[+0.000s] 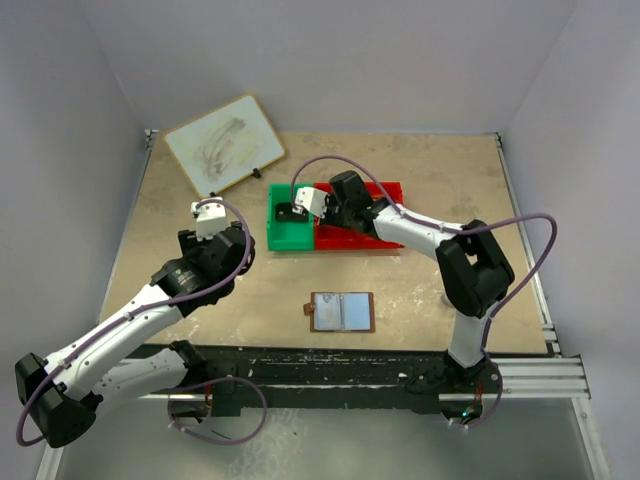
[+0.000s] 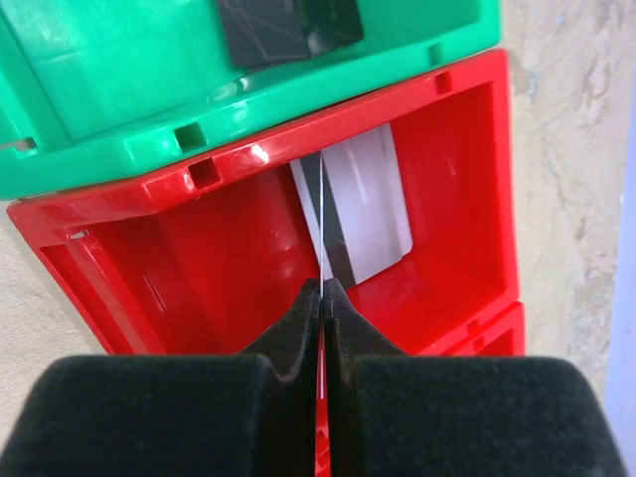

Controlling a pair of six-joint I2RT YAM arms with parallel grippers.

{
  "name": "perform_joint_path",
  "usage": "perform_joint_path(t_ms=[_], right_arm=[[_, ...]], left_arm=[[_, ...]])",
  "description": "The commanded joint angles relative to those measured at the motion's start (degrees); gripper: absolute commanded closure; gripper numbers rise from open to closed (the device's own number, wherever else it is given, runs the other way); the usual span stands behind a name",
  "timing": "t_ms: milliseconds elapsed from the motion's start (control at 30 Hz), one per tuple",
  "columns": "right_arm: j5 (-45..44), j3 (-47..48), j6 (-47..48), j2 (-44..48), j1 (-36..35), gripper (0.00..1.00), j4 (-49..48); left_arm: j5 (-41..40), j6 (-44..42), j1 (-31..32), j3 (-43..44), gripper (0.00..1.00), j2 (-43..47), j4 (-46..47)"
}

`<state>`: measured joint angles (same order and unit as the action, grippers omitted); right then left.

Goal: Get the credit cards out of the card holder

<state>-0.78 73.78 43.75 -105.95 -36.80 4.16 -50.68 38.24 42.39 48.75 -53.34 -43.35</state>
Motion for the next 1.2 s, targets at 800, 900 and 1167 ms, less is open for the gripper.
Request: perform_joint_path(t_ms=[800, 900, 1167], right_arm=[[-9.36, 7.41, 7.07, -7.52, 0.14, 1.00, -5.62], [-10.53, 7.43, 7.31, -8.29, 0.12, 1.00, -7.39], [-12.48, 7.50, 8.32, -10.09, 0.38, 0.97, -9.44]], left_arm=[[-4.41, 1.24, -0.39, 2.06, 0.28, 4.13, -0.76], [-4.55, 1.39, -0.38, 1.72, 0.28, 6.10, -0.43], [-3.20, 0.46, -0.39, 1.01, 0.28, 6.40, 0.86]])
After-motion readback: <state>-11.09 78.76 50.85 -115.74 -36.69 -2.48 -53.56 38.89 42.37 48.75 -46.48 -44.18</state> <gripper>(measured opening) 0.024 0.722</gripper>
